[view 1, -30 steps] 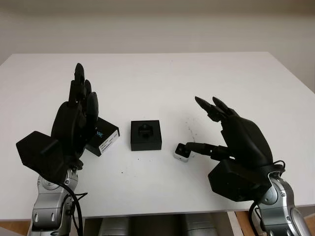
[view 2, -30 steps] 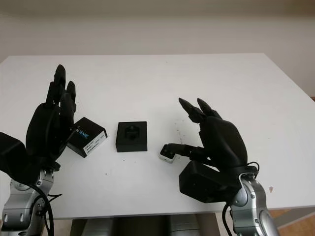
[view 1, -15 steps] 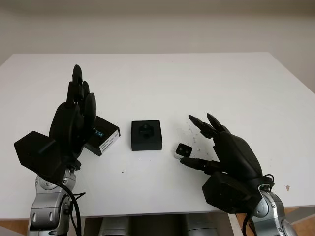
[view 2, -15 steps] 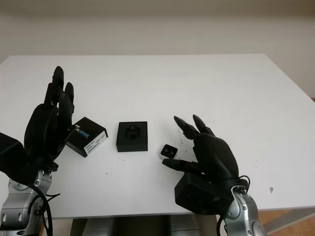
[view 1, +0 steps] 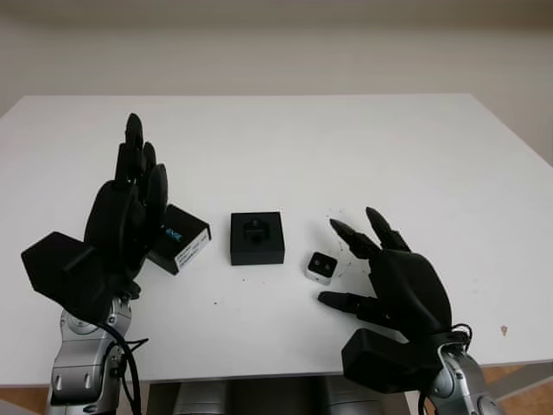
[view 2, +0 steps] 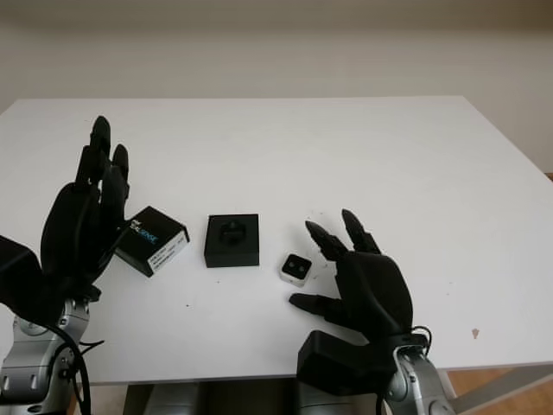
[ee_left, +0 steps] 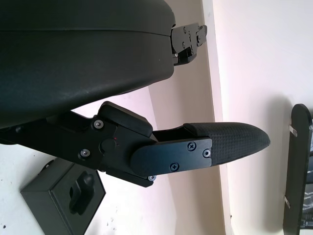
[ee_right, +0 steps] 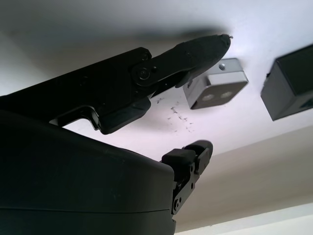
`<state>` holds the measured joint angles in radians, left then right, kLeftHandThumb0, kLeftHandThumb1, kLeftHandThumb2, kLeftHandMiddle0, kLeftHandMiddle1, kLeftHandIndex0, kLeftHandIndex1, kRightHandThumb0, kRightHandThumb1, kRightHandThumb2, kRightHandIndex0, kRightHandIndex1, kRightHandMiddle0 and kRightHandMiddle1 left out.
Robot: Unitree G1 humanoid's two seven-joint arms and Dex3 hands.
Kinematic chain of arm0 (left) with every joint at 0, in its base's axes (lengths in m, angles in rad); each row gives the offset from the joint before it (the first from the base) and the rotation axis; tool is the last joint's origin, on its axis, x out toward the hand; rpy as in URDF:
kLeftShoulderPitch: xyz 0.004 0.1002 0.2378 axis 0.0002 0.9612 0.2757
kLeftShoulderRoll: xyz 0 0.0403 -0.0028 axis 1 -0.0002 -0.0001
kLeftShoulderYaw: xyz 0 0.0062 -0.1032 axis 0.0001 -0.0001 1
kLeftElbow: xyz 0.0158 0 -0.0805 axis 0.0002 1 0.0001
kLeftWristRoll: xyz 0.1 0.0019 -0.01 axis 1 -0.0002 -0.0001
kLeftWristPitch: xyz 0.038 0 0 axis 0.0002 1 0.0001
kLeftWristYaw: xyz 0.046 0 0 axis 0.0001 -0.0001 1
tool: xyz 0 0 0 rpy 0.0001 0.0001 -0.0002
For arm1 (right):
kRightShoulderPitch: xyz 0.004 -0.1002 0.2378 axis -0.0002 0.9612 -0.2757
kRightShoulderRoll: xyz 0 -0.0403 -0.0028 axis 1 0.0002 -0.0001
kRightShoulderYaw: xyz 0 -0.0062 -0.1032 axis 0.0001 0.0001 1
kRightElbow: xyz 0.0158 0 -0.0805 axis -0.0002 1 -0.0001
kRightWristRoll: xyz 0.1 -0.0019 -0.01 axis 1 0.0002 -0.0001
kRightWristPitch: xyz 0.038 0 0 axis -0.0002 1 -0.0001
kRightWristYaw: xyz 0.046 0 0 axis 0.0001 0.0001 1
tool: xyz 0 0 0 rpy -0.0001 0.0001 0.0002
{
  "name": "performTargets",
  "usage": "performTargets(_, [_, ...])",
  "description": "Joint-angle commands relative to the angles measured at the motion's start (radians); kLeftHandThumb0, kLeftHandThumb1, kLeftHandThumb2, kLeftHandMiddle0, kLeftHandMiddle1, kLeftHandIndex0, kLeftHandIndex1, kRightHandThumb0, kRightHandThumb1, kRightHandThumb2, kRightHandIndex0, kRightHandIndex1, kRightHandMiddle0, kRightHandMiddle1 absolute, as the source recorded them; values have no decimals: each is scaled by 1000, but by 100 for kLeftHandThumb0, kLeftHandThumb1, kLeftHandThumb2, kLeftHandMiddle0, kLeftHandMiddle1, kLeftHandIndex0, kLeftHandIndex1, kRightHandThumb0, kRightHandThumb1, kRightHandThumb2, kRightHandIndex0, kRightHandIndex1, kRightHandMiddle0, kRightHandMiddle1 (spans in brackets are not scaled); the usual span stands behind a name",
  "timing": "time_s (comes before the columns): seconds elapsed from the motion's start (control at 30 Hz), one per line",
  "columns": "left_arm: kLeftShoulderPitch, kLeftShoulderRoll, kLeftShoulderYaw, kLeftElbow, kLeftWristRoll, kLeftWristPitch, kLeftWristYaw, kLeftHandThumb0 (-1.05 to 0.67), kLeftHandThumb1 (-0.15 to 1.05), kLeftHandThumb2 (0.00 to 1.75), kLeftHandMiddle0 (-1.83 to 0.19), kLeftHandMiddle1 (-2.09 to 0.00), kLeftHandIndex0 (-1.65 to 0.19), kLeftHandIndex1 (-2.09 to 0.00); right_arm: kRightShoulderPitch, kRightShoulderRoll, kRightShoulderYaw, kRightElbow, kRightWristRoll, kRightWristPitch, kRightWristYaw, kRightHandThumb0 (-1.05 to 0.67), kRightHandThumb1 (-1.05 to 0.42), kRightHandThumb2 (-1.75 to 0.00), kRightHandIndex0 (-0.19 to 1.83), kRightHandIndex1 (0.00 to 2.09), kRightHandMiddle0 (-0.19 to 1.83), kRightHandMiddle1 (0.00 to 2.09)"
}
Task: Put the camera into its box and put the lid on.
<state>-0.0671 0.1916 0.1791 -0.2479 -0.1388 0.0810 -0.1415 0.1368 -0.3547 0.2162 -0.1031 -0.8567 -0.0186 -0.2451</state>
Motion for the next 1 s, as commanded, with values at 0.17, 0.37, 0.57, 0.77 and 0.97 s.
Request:
performTargets(0.17, [1,1,-2,-18,-8,11,1,-86,105,59,19,0,19,0,-57,-9,28,-34,-98,35,12,-73,-97,-6,23,9,54,18])
performTargets(0.37, [-1,8,-7,-12,10,-3,0,-87,105,61,19,0,19,0,-83,12,33,-279,-173,141,234,-80,-100,-6,27,9,55,21])
performTargets(0.57, [4,1,-10,-22,9,8,5,-86,105,61,19,0,19,0,-112,36,44,-416,-242,189,382,-81,-98,-5,30,9,56,28])
performTargets(0.77, [5,6,-8,-28,12,6,6,-86,105,61,19,0,19,0,-118,32,53,-524,-379,213,584,-83,-98,-5,30,8,52,30])
performTargets(0.97, [-1,5,-4,-44,-6,39,0,-85,105,60,19,0,19,0,-144,40,46,-587,-468,207,785,-84,-99,-6,28,6,48,27])
